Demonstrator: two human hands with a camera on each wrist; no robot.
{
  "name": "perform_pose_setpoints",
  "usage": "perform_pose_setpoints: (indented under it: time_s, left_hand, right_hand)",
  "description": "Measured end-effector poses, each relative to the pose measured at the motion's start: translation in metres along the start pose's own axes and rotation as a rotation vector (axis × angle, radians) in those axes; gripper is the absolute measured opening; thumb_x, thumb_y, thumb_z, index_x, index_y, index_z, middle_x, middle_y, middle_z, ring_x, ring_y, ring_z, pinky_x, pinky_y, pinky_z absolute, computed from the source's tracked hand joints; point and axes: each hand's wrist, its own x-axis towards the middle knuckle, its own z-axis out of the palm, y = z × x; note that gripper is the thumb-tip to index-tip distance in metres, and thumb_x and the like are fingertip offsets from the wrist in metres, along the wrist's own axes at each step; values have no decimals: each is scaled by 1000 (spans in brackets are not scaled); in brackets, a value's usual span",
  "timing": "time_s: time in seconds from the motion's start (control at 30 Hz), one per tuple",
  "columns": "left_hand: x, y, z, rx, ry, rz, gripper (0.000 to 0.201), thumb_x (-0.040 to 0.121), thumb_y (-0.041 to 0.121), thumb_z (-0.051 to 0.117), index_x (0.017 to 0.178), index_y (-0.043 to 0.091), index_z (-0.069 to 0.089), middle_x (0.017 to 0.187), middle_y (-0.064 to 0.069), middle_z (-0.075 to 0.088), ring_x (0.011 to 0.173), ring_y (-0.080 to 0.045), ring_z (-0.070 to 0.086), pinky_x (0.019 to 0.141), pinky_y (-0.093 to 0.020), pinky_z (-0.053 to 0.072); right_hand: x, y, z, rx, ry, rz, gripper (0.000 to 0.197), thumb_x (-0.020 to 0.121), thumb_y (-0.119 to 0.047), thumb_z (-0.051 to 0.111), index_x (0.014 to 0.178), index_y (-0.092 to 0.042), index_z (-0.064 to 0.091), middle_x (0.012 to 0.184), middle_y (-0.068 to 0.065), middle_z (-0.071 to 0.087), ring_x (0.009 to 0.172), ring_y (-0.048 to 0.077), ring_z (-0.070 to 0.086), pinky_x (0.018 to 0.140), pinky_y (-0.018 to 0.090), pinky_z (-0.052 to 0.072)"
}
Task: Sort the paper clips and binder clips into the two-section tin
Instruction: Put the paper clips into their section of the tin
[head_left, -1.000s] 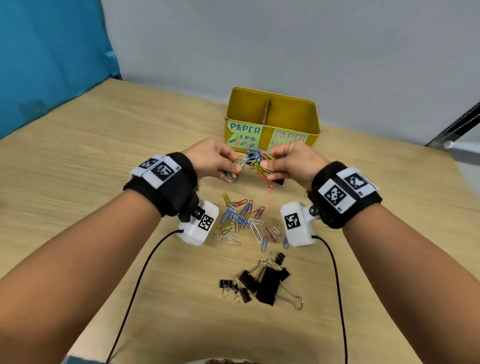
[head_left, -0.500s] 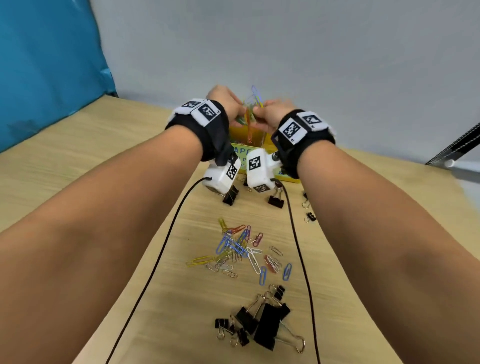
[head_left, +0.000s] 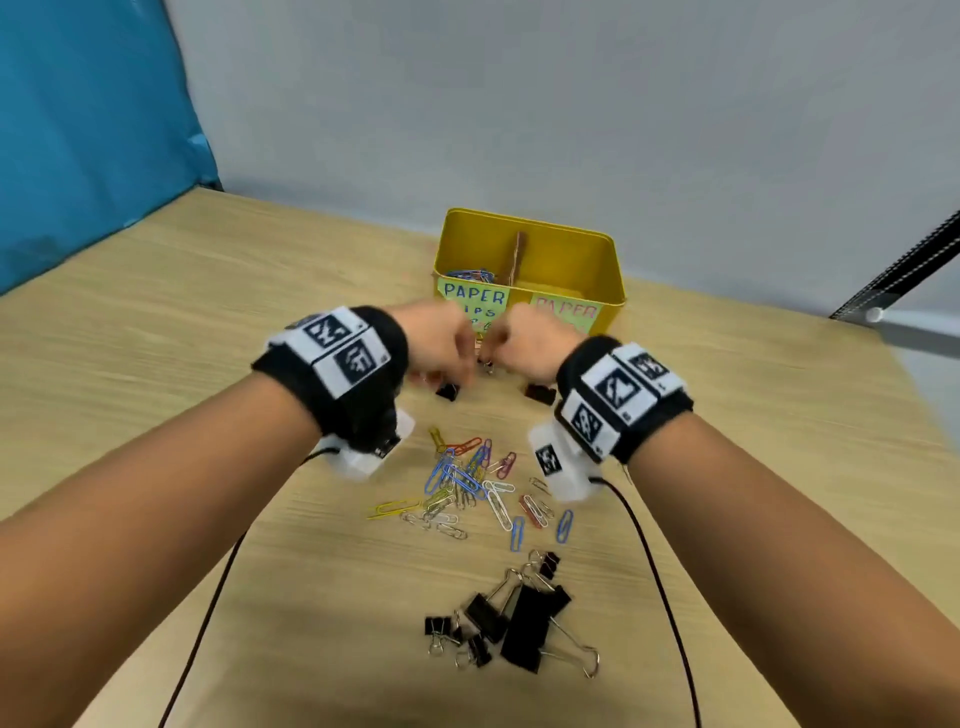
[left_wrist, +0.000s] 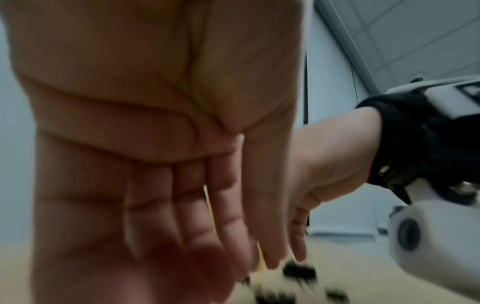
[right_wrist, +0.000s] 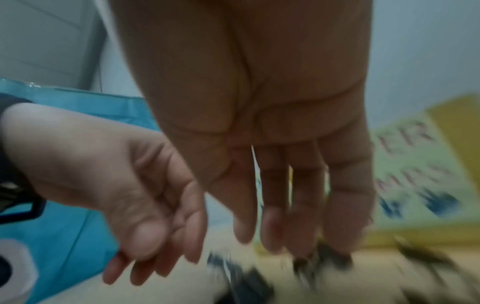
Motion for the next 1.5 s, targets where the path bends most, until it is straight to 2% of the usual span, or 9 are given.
perform_pose_setpoints:
  time_s: [0.07, 0.17, 0.37, 0.47, 0.63, 0.8, 0.93, 1.17, 1.5]
  left_hand:
    - [-7, -9, 27, 142, -145, -11, 33, 83, 11, 60, 115, 10, 65, 104, -8, 68, 90, -23, 63, 75, -35, 55]
    - [-11, -17, 60, 301, -158, 86, 47, 81, 14, 62, 127, 14, 55, 121, -10, 58, 111, -26, 56, 97, -37, 47]
    - [-34, -20, 83, 176, -153, 181, 42, 82, -2, 52, 122, 9, 56, 124, -10, 55, 112, -22, 55, 91, -24, 43]
    - [-44, -30, 72, 156, -77, 166, 49, 80, 8, 63, 127, 15, 52, 126, -6, 54, 106, -17, 53, 89, -23, 42]
    - [-64, -59, 77, 235, -157, -15, 86, 65, 30, 80, 137, 31, 34, 129, -1, 37, 120, -20, 41, 103, -37, 42]
    - [-56, -41, 97, 213, -76, 8, 70, 72, 8, 74, 133, 20, 41, 124, -8, 46, 109, -24, 52, 87, -29, 45]
    - [-46, -27, 103, 167, -10, 51, 61, 73, 2, 71, 128, 13, 47, 123, -12, 54, 95, -19, 51, 81, -26, 41]
    - [-47, -24, 101, 128, -46, -30, 101, 57, 38, 85, 140, 19, 30, 130, -9, 37, 122, -25, 43, 103, -41, 43]
    - [-34, -16, 105, 229, 63, 47, 29, 87, 10, 57, 115, 3, 57, 118, -17, 61, 109, -30, 56, 85, -31, 44]
  right_hand:
    - [-14, 7, 26, -116, -214, -10, 35, 92, -11, 43, 123, -10, 60, 127, 11, 60, 114, 26, 57, 94, 30, 46]
    - [-31, 14, 56, -123, -238, -29, 45, 90, -4, 38, 133, -12, 48, 130, 15, 46, 119, 33, 48, 104, 41, 41]
    - [-52, 28, 78, -82, -301, -144, 42, 84, -1, 44, 123, -14, 54, 120, 13, 49, 115, 32, 46, 100, 40, 41]
    - [-66, 45, 67, -30, -242, -125, 43, 85, -16, 55, 127, -21, 54, 123, 8, 50, 119, 26, 45, 105, 37, 39]
    - [-99, 66, 62, -86, -272, 77, 83, 69, -42, 75, 138, -18, 35, 129, 5, 40, 118, 21, 46, 102, 33, 43]
    - [-87, 46, 76, -74, -148, 80, 49, 75, -19, 70, 119, -7, 54, 119, 11, 54, 99, 21, 53, 77, 24, 43]
    - [-72, 25, 84, -39, -101, 26, 34, 76, -11, 67, 110, -7, 62, 113, 11, 65, 105, 24, 58, 84, 25, 44]
    - [-73, 15, 79, -77, -206, -3, 95, 60, -44, 81, 140, -20, 35, 126, 11, 42, 119, 27, 44, 100, 37, 43]
    - [-62, 14, 86, -116, -122, -138, 43, 79, -17, 70, 120, -10, 59, 118, 12, 61, 111, 25, 54, 85, 24, 38]
